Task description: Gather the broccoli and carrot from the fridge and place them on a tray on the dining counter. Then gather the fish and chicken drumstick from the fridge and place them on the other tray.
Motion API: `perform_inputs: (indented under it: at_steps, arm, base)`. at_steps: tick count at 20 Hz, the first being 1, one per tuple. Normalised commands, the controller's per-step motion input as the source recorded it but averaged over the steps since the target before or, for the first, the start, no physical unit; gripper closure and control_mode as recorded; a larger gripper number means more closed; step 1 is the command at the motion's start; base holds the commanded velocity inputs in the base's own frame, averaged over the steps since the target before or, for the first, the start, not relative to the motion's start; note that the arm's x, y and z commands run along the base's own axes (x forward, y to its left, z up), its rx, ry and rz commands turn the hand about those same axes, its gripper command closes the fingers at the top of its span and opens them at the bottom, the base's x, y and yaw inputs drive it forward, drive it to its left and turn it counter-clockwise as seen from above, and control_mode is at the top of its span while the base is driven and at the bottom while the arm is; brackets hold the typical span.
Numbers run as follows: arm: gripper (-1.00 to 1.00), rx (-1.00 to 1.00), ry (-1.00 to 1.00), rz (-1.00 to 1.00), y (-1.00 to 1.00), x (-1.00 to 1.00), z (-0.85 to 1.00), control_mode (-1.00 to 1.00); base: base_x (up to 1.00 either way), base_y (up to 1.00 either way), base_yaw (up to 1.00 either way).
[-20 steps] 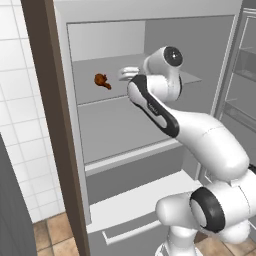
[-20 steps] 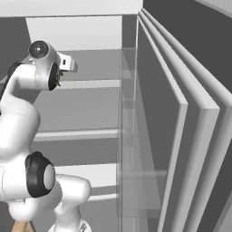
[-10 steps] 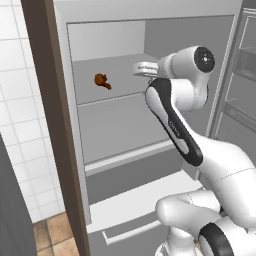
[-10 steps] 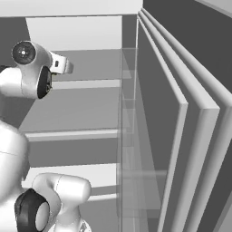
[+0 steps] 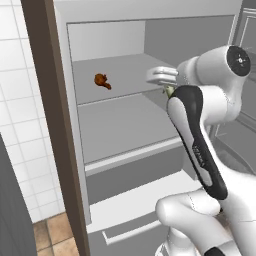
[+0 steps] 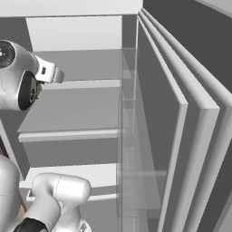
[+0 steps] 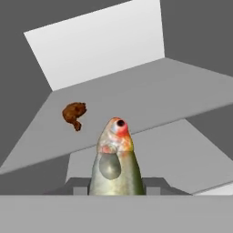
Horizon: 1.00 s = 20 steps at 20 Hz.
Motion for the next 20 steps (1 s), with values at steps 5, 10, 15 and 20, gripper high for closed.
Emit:
perform_inputs:
  at_steps: [5,10,15,20]
  arm:
    - [1.0,0.0,0.01,0.0,-0.07,-0.87,-0.01,-1.0]
    - [1.0,0.0,0.0,0.05,-0.13,-0.56,-0.1,-1.0]
    - [1.0,0.0,0.03,0.01,0.05,0.0,-0.04,-1.0]
    - [1.0,-0.09,0.04,0.0,0.4,-0.17,-0.15,-1.0]
  base:
    - [0.0,0.0,0.0]
    - [0.0,0.0,0.0]
    - [0.0,0.0,0.0]
    - [0.0,0.0,0.0]
